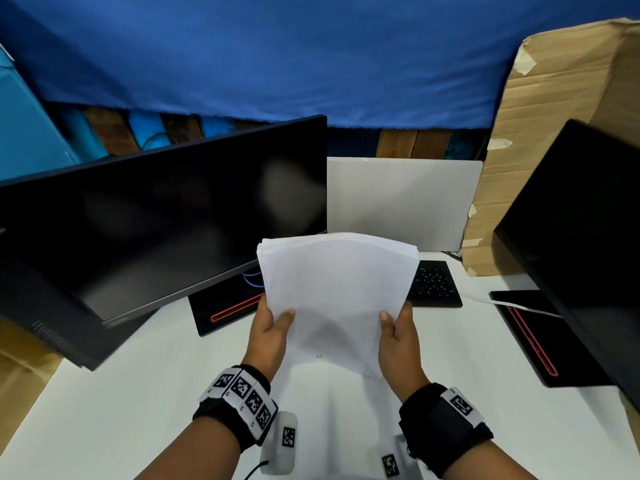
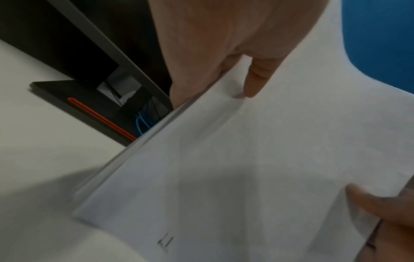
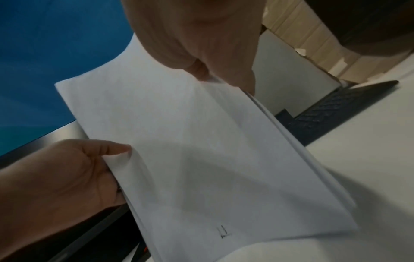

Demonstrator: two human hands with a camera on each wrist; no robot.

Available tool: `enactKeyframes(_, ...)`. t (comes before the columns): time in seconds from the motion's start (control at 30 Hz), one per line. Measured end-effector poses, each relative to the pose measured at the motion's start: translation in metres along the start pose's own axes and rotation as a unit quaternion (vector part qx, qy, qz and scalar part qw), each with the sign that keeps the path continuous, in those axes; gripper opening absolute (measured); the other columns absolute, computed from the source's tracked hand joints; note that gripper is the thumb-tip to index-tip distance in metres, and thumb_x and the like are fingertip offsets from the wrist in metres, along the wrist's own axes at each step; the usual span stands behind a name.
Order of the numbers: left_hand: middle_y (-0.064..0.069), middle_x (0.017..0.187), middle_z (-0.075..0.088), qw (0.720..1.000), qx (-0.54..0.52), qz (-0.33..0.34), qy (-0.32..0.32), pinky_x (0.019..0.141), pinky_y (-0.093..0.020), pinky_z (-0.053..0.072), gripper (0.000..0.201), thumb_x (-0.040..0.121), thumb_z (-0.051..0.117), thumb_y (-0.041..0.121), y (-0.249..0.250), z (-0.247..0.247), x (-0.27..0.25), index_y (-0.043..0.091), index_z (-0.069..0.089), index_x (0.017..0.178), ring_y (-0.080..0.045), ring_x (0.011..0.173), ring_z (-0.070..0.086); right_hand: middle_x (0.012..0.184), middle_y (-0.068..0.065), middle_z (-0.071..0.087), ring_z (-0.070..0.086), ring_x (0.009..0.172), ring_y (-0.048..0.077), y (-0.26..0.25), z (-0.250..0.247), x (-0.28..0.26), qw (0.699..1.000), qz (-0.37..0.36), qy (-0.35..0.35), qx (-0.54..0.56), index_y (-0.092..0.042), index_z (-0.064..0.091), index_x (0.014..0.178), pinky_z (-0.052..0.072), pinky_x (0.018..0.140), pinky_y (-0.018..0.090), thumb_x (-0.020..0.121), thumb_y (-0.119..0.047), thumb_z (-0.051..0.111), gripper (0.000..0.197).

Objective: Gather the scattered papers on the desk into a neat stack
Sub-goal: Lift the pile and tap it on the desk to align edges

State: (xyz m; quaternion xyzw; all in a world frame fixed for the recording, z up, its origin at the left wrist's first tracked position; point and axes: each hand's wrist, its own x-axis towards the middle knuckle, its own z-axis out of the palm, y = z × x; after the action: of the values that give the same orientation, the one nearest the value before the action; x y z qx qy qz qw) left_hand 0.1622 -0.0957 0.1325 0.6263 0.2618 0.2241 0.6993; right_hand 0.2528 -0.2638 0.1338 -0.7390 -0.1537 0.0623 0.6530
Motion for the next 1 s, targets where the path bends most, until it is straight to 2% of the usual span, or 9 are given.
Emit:
enactKeyframes(0.07,0.012,0.117,0.063,1.0,-0.017,0.017,-0.008,0.08,-0.018,0.051,0.041,0.093,0.047,0.006,0.01,0.002,0.0,0.04,0.05,0.114,0.0,0.104,0.064,0.103,-0.024,0.055,0.055,0.091,-0.02,-0.01,0.0,0.0,1.0,-0.015,0.006,0.004,-0.041,0.044,0.096,0.038,0.075,-0.007,0.099,-0.005,0.035,0.037)
enactKeyframes(0.13,0.015,0.113,0.064,0.998,-0.031,0.044,-0.011,0.078,-0.014,0.052,0.039,0.093,0.047,0.006,0.017,0.002,0.0,0.04,0.051,0.113,0.004,0.099,0.064,0.104,-0.024,0.056,0.055,0.091,-0.022,-0.018,-0.002,0.0,0.999,-0.037,0.012,0.022,-0.041,0.045,0.097,0.039,0.075,-0.005,0.099,-0.006,0.035,0.035)
enactKeyframes(0.27,0.011,0.116,0.065,0.997,-0.044,0.071,-0.006,0.083,-0.019,0.054,0.043,0.09,0.053,0.004,0.017,-0.003,-0.001,0.032,0.049,0.123,-0.002,0.104,0.064,0.109,-0.027,0.059,0.057,0.101,-0.014,-0.019,-0.006,-0.004,0.997,-0.053,0.007,0.049,-0.043,0.046,0.105,0.043,0.084,0.002,0.098,-0.011,0.041,0.034)
enactKeyframes(0.4,0.013,0.099,0.069,0.998,-0.045,0.039,0.016,0.069,-0.017,0.054,0.043,0.086,0.055,0.0,0.006,-0.008,-0.005,0.038,0.054,0.105,-0.005,0.09,0.067,0.109,-0.025,0.065,0.061,0.103,-0.007,-0.007,-0.013,-0.009,0.999,-0.028,-0.001,0.043,-0.044,0.044,0.111,0.049,0.086,0.016,0.088,-0.02,0.062,0.038)
enactKeyframes(0.6,0.004,0.108,0.067,0.996,-0.085,0.01,0.006,0.066,-0.013,0.053,0.04,0.088,0.051,0.002,0.01,-0.002,-0.004,0.022,0.054,0.123,0.0,0.087,0.068,0.113,-0.029,0.059,0.057,0.103,-0.015,-0.016,-0.01,-0.009,0.998,-0.015,-0.016,0.059,-0.051,0.042,0.111,0.045,0.08,0.002,0.084,-0.021,0.068,0.049)
enactKeyframes(0.73,0.004,0.111,0.067,0.996,-0.093,0.013,0.004,0.079,-0.025,0.051,0.04,0.089,0.05,0.005,0.016,-0.002,-0.003,0.025,0.053,0.123,-0.014,0.103,0.065,0.11,-0.023,0.061,0.061,0.1,-0.009,-0.012,-0.013,-0.005,0.997,-0.019,0.006,0.071,-0.04,0.043,0.118,0.045,0.077,0.0,0.086,-0.011,0.064,0.048)
enactKeyframes(0.83,0.004,0.116,0.066,0.996,-0.08,0.024,0.006,0.079,-0.023,0.052,0.042,0.09,0.051,0.004,0.013,0.003,-0.005,0.027,0.05,0.126,-0.017,0.11,0.063,0.105,-0.022,0.057,0.06,0.099,0.004,-0.008,-0.008,-0.006,0.999,0.001,0.015,0.037,-0.034,0.041,0.122,0.046,0.08,0.006,0.091,-0.004,0.054,0.046)
enactKeyframes(0.93,0.003,0.12,0.064,0.996,-0.06,0.059,0.007,0.089,-0.028,0.051,0.039,0.092,0.052,0.009,0.016,0.01,-0.007,0.031,0.05,0.124,-0.015,0.112,0.062,0.102,-0.025,0.055,0.059,0.093,-0.007,-0.019,-0.004,-0.007,0.998,-0.025,0.038,0.033,-0.045,0.043,0.104,0.045,0.076,0.002,0.094,-0.003,0.047,0.044)
enactKeyframes(1.0,0.002,0.124,0.063,0.995,-0.052,0.082,0.005,0.094,-0.031,0.048,0.041,0.092,0.053,0.011,0.021,0.012,-0.007,0.027,0.046,0.129,-0.014,0.114,0.06,0.104,-0.026,0.056,0.057,0.093,-0.017,-0.026,-0.004,-0.007,0.997,-0.048,0.039,0.045,-0.046,0.044,0.103,0.042,0.075,-0.003,0.095,-0.003,0.046,0.044)
